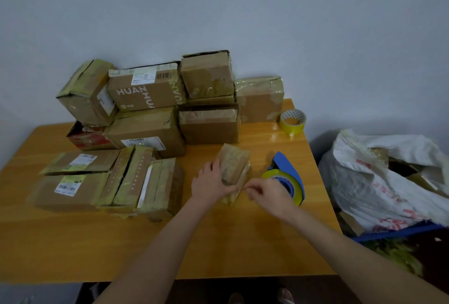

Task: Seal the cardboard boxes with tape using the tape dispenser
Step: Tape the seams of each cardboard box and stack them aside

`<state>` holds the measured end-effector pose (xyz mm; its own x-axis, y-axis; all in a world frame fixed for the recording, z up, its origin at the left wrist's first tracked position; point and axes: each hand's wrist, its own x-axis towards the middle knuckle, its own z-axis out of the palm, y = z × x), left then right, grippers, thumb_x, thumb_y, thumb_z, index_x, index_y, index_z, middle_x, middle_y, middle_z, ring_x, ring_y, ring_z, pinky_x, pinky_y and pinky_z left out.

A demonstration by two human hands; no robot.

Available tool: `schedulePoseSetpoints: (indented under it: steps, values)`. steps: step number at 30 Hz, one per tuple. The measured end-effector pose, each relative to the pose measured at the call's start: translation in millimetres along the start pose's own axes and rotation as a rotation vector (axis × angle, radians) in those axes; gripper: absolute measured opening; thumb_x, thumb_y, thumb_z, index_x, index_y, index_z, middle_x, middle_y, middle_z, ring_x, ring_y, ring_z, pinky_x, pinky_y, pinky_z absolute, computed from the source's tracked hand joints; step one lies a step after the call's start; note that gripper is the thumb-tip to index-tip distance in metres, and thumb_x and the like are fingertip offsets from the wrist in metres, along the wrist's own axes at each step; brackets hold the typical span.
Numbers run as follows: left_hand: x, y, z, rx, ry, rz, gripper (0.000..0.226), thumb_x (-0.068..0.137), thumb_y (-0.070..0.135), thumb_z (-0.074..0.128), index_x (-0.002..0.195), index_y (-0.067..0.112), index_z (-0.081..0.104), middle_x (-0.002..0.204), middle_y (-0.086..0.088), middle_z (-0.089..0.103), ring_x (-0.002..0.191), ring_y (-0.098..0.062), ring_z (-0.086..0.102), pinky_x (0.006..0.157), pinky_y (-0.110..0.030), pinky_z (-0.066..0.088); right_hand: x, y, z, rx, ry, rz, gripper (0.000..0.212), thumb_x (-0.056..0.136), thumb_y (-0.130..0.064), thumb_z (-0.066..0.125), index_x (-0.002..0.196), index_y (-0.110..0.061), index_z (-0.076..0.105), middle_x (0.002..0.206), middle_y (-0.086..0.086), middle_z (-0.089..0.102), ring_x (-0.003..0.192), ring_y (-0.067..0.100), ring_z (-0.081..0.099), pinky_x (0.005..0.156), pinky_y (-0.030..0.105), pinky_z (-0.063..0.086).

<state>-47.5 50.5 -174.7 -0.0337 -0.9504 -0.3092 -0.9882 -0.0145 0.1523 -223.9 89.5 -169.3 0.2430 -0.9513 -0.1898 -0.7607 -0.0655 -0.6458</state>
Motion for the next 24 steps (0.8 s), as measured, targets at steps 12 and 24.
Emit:
schedulePoseSetpoints:
  steps: [12, 24]
  values:
    - [-16, -9, -4, 0.008, 0.325, 0.167, 0.048, 0.094, 0.027, 0.05, 0.141, 0.028, 0.043, 0.151, -0.003, 0.036, 0.139, -0.023, 0.033, 0.112, -0.043, 0.031, 19, 102, -33, 0.027, -0.105, 0.568, 0.086, 0.075, -0.057, 0.074, 0.138, -0.012, 0.038, 0.12, 0.01, 0.055, 0.101, 0.025, 0.059, 0.068, 0.035, 0.048]
    - [-14, -24, 4, 0.06, -0.026, 0.376, 0.068, 0.092, 0.019, 0.055, 0.15, 0.037, 0.023, 0.16, 0.013, 0.012, 0.148, -0.016, 0.007, 0.121, -0.042, 0.011, 30, 84, -45, 0.009, 0.0, 0.562, 0.039, 0.079, -0.031, 0.075, 0.095, -0.011, 0.045, 0.075, 0.004, 0.053, 0.06, 0.019, 0.053, 0.049, 0.031, 0.039]
